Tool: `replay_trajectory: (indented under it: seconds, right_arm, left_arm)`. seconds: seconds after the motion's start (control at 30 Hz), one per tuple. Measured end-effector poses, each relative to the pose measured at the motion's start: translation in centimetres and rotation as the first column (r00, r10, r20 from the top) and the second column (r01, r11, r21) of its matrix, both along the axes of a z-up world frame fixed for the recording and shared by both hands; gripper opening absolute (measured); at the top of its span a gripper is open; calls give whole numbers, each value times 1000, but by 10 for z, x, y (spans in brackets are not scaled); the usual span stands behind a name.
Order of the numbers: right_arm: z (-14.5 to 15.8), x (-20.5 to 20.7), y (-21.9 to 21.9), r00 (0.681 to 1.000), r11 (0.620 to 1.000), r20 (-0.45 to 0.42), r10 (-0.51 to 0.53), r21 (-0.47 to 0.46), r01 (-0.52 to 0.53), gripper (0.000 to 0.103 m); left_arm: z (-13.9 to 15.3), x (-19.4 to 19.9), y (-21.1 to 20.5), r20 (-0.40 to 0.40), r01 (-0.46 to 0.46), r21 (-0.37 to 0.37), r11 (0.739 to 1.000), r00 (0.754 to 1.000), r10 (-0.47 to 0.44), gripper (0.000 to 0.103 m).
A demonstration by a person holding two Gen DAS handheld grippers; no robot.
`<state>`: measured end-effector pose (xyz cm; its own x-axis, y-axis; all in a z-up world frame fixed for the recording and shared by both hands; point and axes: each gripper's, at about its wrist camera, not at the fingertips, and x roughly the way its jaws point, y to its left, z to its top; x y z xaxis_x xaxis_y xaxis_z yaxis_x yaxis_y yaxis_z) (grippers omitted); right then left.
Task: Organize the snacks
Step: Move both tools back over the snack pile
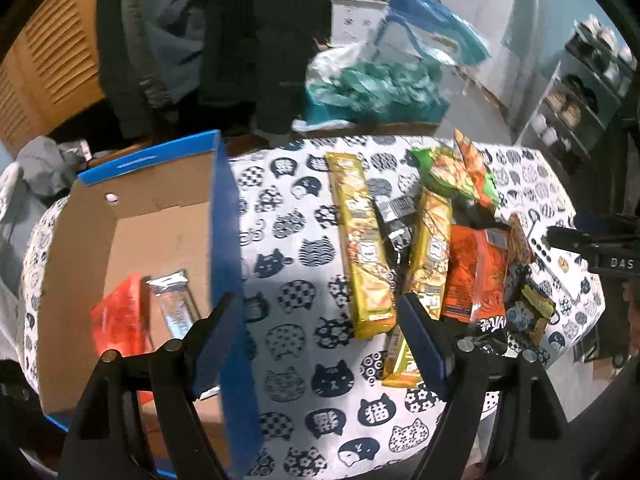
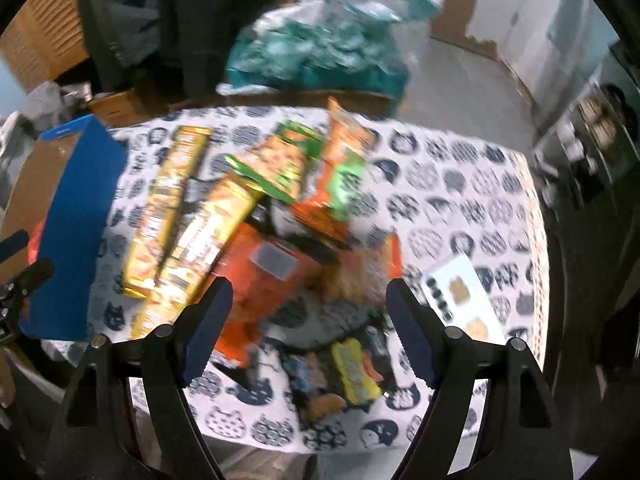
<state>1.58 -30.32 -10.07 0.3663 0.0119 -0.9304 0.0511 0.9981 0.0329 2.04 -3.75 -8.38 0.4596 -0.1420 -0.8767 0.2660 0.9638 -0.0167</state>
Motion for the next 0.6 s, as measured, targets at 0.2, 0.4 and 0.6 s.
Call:
replay_trajectory:
  seconds: [0.2, 0.4, 0.6]
  right_arm:
    - [-24, -25, -28, 994, 995, -56, -98, 27, 99, 78]
    - [-53, -49, -43, 974, 978, -132, -186, 70, 196, 78]
    - [-74, -60, -50, 957, 961, -184, -224, 120, 248, 78]
  left_arm:
    - [-21, 7, -26, -62, 47, 4, 999, 997, -46, 81]
    - [-39, 11, -50, -95, 84, 18, 996, 992, -82, 81]
    - [-45, 16, -64, -104, 105, 23, 994, 989, -102, 81]
